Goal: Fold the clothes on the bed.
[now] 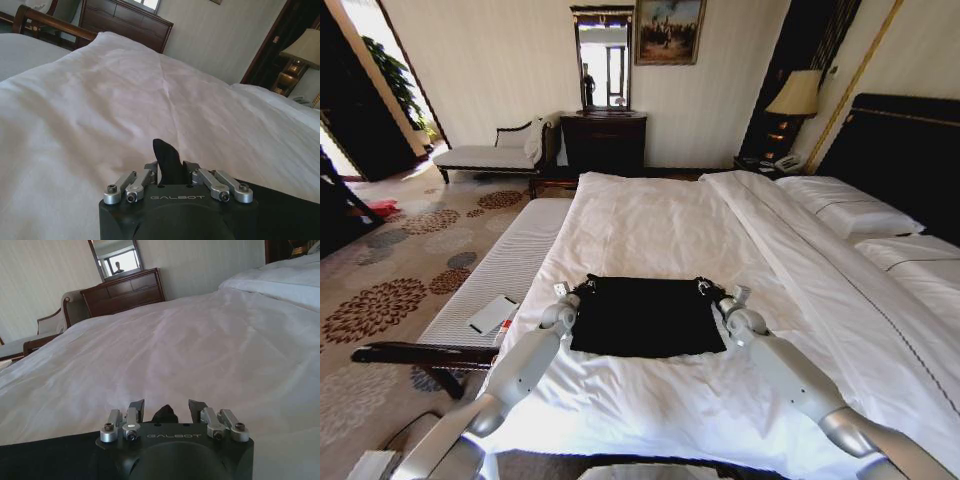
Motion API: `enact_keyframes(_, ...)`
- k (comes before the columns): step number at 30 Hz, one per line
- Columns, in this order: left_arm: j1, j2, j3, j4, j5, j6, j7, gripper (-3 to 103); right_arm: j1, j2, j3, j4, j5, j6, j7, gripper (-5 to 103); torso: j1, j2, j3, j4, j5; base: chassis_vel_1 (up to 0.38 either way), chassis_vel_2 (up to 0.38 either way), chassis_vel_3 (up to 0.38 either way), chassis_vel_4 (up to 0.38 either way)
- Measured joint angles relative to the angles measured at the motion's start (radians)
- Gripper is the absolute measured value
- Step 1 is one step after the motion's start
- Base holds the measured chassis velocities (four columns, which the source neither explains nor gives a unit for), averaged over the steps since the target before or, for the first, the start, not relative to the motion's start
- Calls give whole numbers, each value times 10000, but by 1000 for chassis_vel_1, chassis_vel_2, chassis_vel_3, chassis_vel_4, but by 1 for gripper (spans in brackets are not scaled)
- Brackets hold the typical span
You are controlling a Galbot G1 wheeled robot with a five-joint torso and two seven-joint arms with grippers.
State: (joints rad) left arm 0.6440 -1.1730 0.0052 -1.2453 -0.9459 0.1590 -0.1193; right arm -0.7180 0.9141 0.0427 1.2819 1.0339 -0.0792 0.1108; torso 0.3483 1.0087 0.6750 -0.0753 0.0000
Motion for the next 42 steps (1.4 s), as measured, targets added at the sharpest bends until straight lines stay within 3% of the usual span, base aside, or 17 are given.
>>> enact_keyframes(4, 118, 259, -35, -413, -114, 55, -143, 42, 40, -177, 120, 41, 289, -206, -62, 60, 0, -1, 0, 0, 0, 0, 0, 0, 0)
enact_keyframes(6, 141, 431, -94, -645, -234, 105, -227, 53, 153, -340, 157, 141, 694, -483, -140, 65, 0, 0, 0, -1, 0, 0, 0, 0, 0)
enact_keyframes(7, 134, 497, -128, -708, -319, 143, -274, 58, 254, -426, 158, 206, 939, -748, -174, 76, 0, 0, 0, -1, 1, 0, 0, 0, 0)
enact_keyframes(8, 134, 497, -128, -708, -319, 143, -274, 58, 254, -426, 158, 206, 939, -748, -174, 76, 0, 0, 0, -1, 1, 0, 0, 0, 0)
enact_keyframes(9, 122, 536, -150, -742, -385, 179, -315, 58, 343, -484, 154, 247, 1138, -964, -219, 81, 0, 0, 0, 0, 0, 0, 0, 0, 0)
enact_keyframes(10, 106, 580, -180, -773, -440, 222, -362, 64, 461, -550, 129, 276, 1387, -1225, -300, 81, 0, 0, 0, 0, -1, 0, 0, 0, 0)
enact_keyframes(13, 211, 746, -290, -1063, -528, 285, -419, 81, 1000, -748, 10, 268, 2398, -2526, -749, 96, 1, 0, 0, 0, 0, 0, 0, 0, 0)
enact_keyframes(15, 283, 784, -311, -1182, -541, 288, -419, 81, 1167, -765, -35, 187, 2561, -2836, -900, 99, 0, 0, 0, 1, -2, 0, 0, 0, 0)
enact_keyframes(20, 739, 1006, -456, -1780, -543, 305, -378, 98, 2060, -581, -527, -753, 2924, -3904, -1419, 100, 0, 0, 0, 1, -1, 0, 0, 0, 0)
enact_keyframes(23, 904, 1076, -517, -1968, -539, 308, -353, 100, 2431, -441, -907, -1169, 2878, -4260, -1518, 100, 1, 0, 1, 2, 1, 0, 0, 0, 0)
enact_keyframes(30, 1306, 1162, -716, -2251, -491, 309, -195, 100, 3127, -141, -1705, -2110, 2325, -4275, -1621, 100, 0, 0, 1, 2, 1, 0, 0, 0, 0)
enact_keyframes(40, 1438, 1176, -766, -2359, -484, 296, -85, 100, 3581, -342, -2136, -2482, 2127, -4187, -1593, 100, 1, 0, 0, -4, 1, 0, 0, 0, 0)
enact_keyframes(42, 1464, 1087, -755, -2358, -443, 293, -75, 100, 3816, -445, -2401, -2516, 2180, -4455, -1449, 100, 0, 0, 0, -2, 0, 0, 0, 0, 0)
